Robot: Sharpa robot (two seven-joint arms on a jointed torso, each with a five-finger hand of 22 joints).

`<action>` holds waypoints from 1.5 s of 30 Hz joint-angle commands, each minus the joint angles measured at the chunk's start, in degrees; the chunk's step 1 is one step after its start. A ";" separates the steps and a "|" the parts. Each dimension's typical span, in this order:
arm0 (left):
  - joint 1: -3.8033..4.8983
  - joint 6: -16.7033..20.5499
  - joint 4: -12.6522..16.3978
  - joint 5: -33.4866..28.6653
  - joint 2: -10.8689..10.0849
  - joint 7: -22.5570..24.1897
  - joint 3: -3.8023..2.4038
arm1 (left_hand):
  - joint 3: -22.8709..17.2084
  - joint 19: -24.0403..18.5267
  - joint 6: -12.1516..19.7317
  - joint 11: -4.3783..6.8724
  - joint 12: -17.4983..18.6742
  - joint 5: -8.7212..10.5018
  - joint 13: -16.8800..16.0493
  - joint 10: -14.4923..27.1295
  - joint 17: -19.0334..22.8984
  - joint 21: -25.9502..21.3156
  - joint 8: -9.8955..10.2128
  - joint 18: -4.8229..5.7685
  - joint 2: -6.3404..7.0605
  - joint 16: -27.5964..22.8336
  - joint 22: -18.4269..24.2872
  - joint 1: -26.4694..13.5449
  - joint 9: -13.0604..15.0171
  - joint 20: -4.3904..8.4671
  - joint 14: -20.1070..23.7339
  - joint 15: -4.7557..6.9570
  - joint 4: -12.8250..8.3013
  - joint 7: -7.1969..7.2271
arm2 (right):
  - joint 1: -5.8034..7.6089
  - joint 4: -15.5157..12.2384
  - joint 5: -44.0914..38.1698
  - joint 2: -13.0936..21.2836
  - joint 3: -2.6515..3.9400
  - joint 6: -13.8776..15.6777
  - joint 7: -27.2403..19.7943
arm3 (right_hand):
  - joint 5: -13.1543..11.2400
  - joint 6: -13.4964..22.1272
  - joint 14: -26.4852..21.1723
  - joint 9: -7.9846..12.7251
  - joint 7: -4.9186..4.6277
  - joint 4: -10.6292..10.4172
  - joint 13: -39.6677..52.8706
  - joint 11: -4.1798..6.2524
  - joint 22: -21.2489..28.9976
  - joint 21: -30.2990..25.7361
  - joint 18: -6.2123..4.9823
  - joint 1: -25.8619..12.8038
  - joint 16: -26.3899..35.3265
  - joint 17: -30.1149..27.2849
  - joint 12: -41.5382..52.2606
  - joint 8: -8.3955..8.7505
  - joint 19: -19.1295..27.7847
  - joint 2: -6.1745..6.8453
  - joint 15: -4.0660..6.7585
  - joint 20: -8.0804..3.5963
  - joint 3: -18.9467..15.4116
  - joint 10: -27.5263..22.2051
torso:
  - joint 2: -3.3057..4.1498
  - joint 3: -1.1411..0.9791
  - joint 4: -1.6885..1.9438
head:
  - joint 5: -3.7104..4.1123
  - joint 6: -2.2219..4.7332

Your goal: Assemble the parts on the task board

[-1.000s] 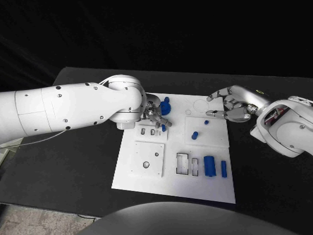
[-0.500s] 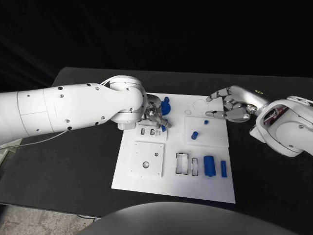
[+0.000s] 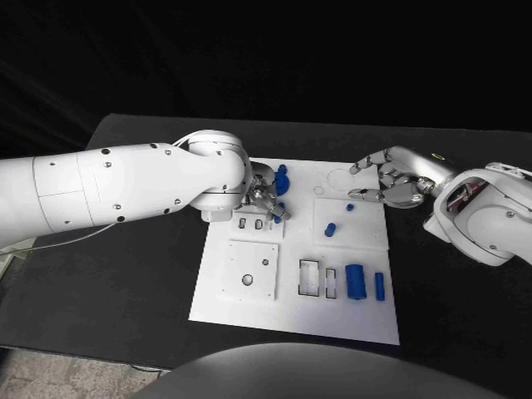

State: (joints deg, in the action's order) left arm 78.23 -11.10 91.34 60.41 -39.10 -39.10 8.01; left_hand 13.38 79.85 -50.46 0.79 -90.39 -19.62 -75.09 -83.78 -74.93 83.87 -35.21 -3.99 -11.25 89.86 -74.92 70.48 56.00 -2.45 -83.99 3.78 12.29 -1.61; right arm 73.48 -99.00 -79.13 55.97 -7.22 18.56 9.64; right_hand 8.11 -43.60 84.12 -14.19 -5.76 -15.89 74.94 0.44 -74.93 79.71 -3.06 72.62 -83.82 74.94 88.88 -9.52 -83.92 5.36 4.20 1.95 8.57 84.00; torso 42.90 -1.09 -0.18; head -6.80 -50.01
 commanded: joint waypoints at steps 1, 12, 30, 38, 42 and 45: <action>-0.06 -0.74 0.00 -0.43 0.17 0.30 0.00 | -0.94 -0.21 -0.33 1.06 0.39 -0.14 -14.91 -6.22 -15.07 -0.36 0.73 0.67 0.03 0.14 -2.33 1.15 0.28 0.04 -6.01 0.36 -0.48 0.15 | -0.06 0.08 -0.61 -0.04 0.00 -1.04 0.36 | 0.37 -0.50 4.39 0.10 0.08 0.42 14.13 -0.42 -10.48 -0.34 0.37 0.04 0.37 8.09 -0.18 -0.35 -1.72 -0.76 -0.37 0.49 -0.05 4.99 | -0.01 -0.01 0.00 | 0.00 0.01; -0.12 -0.86 0.33 -0.44 -0.36 0.38 0.00 | -4.02 -0.08 -1.02 1.37 0.39 -2.98 -14.91 -6.22 -15.07 -0.48 2.60 0.69 1.08 0.14 -2.53 3.09 1.21 0.33 -6.01 0.64 -2.36 0.45 | -0.10 0.16 -0.47 0.08 0.00 -1.16 0.37 | 0.43 -0.64 4.39 0.19 0.07 0.66 14.12 -0.43 -10.48 -0.37 0.37 0.26 0.37 8.08 -0.19 -0.37 -1.71 -0.89 -0.39 0.50 0.02 4.99 | 0.02 0.01 0.01 | -0.01 0.01; -0.13 -0.01 2.27 -0.36 -3.30 0.46 0.36 | -6.81 -0.13 -1.70 1.50 0.39 -5.61 -14.91 -6.22 -15.07 -0.69 3.88 0.66 1.98 0.14 -2.51 2.93 2.16 0.46 -6.01 0.77 -2.52 0.55 | -0.11 0.22 -0.02 0.35 0.00 -1.81 0.65 | 0.57 -0.85 4.37 0.38 0.04 0.99 14.03 -0.45 -10.47 -0.47 0.35 0.54 0.45 7.98 -0.31 -0.39 -1.68 -1.37 -0.40 0.53 0.22 4.91 | -0.01 0.03 0.05 | -0.19 0.01; -0.13 0.36 2.95 -0.58 -4.30 0.42 0.72 | -7.36 -0.24 -1.80 1.51 0.39 -5.90 -14.91 -6.22 -15.07 -0.80 4.11 0.62 2.21 0.14 -2.39 2.84 2.35 0.48 -6.01 0.79 -2.50 0.56 | -0.11 0.25 0.16 0.30 0.00 -2.19 0.75 | 0.87 -0.90 4.36 0.49 0.04 1.14 13.93 -0.45 -10.46 -0.53 0.34 0.65 0.47 7.96 -0.45 -0.37 -1.66 -1.57 -0.41 0.53 0.29 4.81 | -0.04 0.05 -0.06 | -0.45 0.01; -0.12 0.57 3.18 -0.76 -4.95 0.34 0.97 | -8.02 -0.33 -1.84 1.52 0.39 -6.27 -14.91 -6.22 -15.07 -0.91 4.42 0.59 2.44 0.14 -2.29 2.73 2.53 0.50 -6.01 0.81 -2.48 0.56 | -0.11 0.26 0.26 0.31 0.00 -2.50 0.90 | 1.12 -0.93 4.35 0.57 0.04 1.26 13.80 -0.45 -10.45 -0.60 0.33 0.71 0.52 7.89 -0.63 -0.35 -1.63 -1.66 -0.41 0.53 0.32 4.67 | -0.01 0.00 -0.05 | -0.51 0.01; -0.12 0.82 3.30 -0.85 -5.37 0.31 1.16 | -8.37 -0.43 -1.81 1.51 0.39 -6.36 -14.91 -6.22 -15.07 -1.00 4.66 0.56 2.59 0.14 -2.18 2.64 2.57 0.50 -6.01 0.80 -2.44 0.54 | -0.11 0.27 0.30 0.32 0.00 -2.63 0.99 | 1.16 -0.94 4.35 0.58 0.04 1.28 13.77 -0.45 -10.43 -0.63 0.32 0.71 0.54 7.87 -0.66 -0.34 -1.62 -1.67 -0.41 0.54 0.33 4.65 | -0.04 0.02 -0.07 | -0.51 0.01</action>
State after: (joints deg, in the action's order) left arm 78.29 -10.37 94.62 59.82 -44.33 -38.63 8.90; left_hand 5.40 79.65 -51.80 0.78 -90.22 -25.81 -74.88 -83.36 -74.91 83.08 -30.79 -3.99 -9.23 89.86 -74.90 73.02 58.51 -2.25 -83.96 4.18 9.85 -1.13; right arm 73.42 -98.76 -78.86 56.29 -7.22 16.98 10.26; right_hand 9.10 -44.24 84.12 -13.68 -5.72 -14.94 74.91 0.44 -74.90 79.41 -3.06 73.37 -83.60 74.91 88.45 -9.52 -84.13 4.14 4.21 2.16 8.89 84.00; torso 42.87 -1.04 -0.23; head -7.29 -50.01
